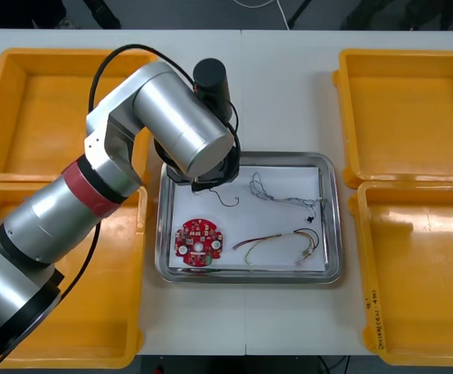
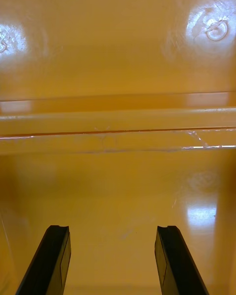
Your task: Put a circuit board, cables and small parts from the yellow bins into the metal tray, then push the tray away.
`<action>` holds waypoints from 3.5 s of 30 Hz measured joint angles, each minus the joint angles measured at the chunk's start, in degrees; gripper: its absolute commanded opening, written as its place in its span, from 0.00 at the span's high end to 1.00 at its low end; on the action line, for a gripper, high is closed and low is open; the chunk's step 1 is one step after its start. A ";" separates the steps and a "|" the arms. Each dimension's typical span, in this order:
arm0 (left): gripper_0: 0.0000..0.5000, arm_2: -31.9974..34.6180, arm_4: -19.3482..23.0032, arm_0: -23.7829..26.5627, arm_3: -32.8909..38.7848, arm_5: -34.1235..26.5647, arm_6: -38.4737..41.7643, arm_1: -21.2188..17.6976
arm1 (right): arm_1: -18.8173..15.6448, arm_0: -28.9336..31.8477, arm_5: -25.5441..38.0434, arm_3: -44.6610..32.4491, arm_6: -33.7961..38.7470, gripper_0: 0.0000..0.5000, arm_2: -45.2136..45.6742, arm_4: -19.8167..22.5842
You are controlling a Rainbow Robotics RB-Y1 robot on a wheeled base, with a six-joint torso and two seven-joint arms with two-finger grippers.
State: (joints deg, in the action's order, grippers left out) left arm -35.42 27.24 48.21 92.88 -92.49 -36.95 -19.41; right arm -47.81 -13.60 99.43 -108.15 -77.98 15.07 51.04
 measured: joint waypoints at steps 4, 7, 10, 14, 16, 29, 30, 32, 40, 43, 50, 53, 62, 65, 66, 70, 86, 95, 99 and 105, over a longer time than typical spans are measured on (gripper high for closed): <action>1.00 -1.97 -0.27 -1.09 0.00 1.61 1.28 0.00 | 0.00 0.00 0.00 0.00 1.76 0.00 0.00 0.00; 1.00 -3.23 -0.49 -1.53 0.00 2.74 1.99 0.00 | 0.00 0.00 0.00 0.00 1.77 0.00 0.00 0.00; 1.00 -3.87 -0.56 -1.66 -0.42 4.25 2.94 0.00 | 0.00 0.00 0.00 -0.01 1.77 0.00 0.00 0.00; 0.40 -4.10 -0.73 -1.66 -2.02 6.32 3.35 0.00 | 0.00 0.00 0.00 -0.01 1.77 0.00 0.00 0.00; 0.27 -4.10 -0.83 -1.66 -2.35 6.54 3.35 0.00 | 0.00 0.00 0.00 -0.01 1.77 0.00 0.00 0.00; 0.05 -4.10 -0.98 -1.66 -2.53 6.60 3.39 -0.02 | 0.00 0.00 0.00 -0.01 1.77 0.00 0.00 0.00; 0.05 -4.10 -0.99 -1.65 -2.53 6.58 3.41 -0.03 | 0.00 0.00 0.00 -0.01 1.77 0.00 0.00 0.00; 0.04 -4.08 -0.99 -1.58 -2.46 6.13 3.43 -0.04 | 0.00 0.00 0.00 -0.01 1.77 0.00 0.00 0.00; 0.05 0.01 1.17 -0.53 1.28 -2.67 3.49 -0.24 | 0.00 0.00 0.00 -0.01 1.77 0.00 0.00 0.00; 0.05 3.26 3.88 0.34 3.23 -5.93 3.49 -0.90 | 0.00 0.00 -0.01 -0.02 1.77 0.00 0.00 -0.01; 0.05 12.58 10.77 2.65 7.18 -14.00 3.49 -3.91 | 0.00 0.01 -0.01 -0.02 1.77 0.00 0.00 -0.04; 0.05 16.40 13.97 3.78 8.17 -16.56 3.48 -5.81 | 0.00 0.01 -0.01 -0.03 1.77 0.00 0.00 -0.04; 0.05 22.31 21.98 6.23 8.90 -17.03 3.04 -14.07 | 0.00 0.01 -0.02 -0.04 1.77 0.00 0.00 -0.05; 0.05 24.30 25.08 6.23 9.01 -17.05 1.39 -16.80 | 0.00 0.00 -0.02 -0.06 1.77 0.00 0.00 -0.03; 0.05 24.82 26.10 6.23 9.02 -17.07 0.40 -17.73 | 0.00 0.00 -0.02 -0.10 1.77 0.00 0.00 0.01; 0.05 25.96 30.05 6.19 9.17 -17.12 -4.35 -21.56 | -0.01 -0.03 0.00 -0.41 1.76 0.00 0.00 0.59; 0.05 38.32 32.45 -6.18 19.30 -17.17 -16.89 -29.75 | -0.02 -5.34 4.55 -2.37 1.75 0.00 -0.85 3.27; 0.05 43.63 32.81 -16.59 23.96 -17.18 -20.84 -33.09 | -0.06 -14.30 6.13 -4.57 1.74 0.00 -9.89 4.69; 0.05 45.90 33.06 -20.90 26.03 -17.19 -20.85 -34.09 | -0.10 -18.12 5.99 -5.69 1.73 0.00 -16.23 5.46; 0.05 49.63 33.10 -27.11 29.03 -17.19 -20.90 -34.86 | -0.04 -23.14 4.85 -8.23 1.66 0.00 -26.34 6.32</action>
State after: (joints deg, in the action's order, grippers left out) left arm 14.21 60.35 21.10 121.92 -109.68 -57.85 -54.27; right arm -47.85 -36.74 104.28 -116.38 -76.32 -11.27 57.36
